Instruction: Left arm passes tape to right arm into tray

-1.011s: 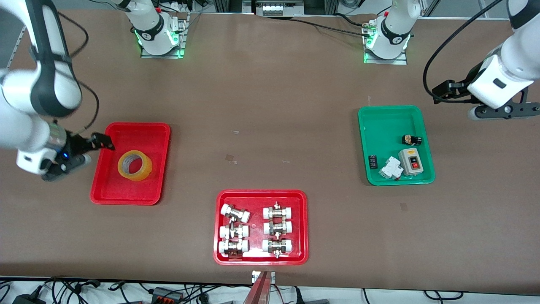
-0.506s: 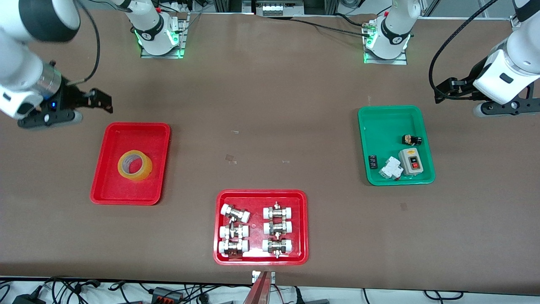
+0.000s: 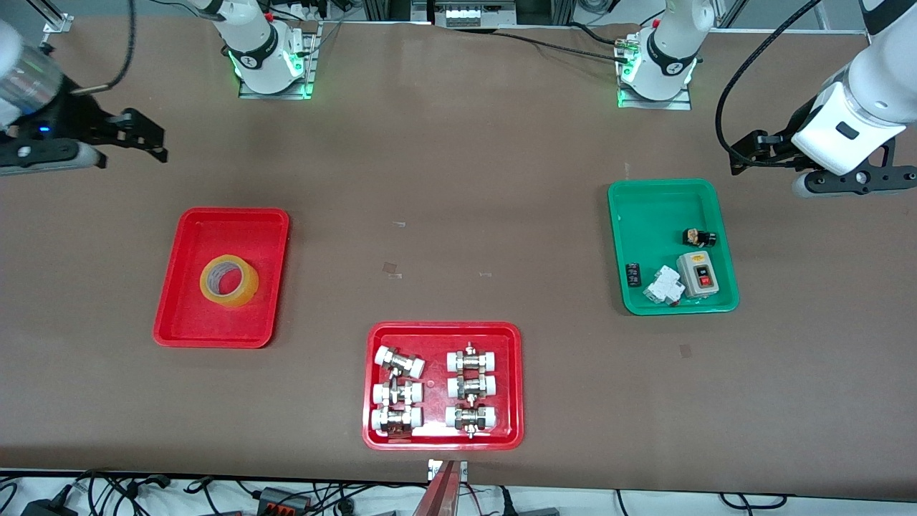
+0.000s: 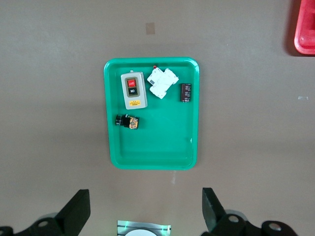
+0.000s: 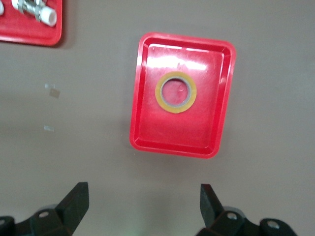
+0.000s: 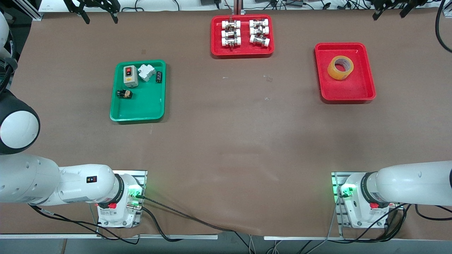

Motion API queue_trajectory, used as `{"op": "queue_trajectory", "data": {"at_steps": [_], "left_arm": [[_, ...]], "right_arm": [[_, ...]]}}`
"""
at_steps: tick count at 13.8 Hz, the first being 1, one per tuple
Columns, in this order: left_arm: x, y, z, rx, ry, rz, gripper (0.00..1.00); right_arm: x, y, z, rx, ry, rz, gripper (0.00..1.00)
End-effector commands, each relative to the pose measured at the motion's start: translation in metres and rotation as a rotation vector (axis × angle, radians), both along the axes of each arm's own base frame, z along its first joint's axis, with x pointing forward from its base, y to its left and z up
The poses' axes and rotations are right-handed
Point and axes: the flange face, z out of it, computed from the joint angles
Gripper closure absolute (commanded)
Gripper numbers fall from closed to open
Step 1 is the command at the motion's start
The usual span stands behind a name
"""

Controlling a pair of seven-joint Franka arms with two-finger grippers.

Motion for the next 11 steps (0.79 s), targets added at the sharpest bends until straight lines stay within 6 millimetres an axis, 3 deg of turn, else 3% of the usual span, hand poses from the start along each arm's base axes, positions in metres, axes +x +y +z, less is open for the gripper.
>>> {"op": "queue_trajectory", "data": {"at_steps": [1,11], "left_arm": [[-0.0019,-0.0025,0.0068,-0.018,-0.014,0.011,0.00],[-0.0008,-0.0091,0.0068,-0.016,-0.019,0.034,0.00]], "right_arm": [[0.0106,-0.0049,0.0005,-0.018,0.020,-0.138,0.00],[0.0099,-0.0068,0.0000,-0.009,-0.009,-0.151,0.00]]}}
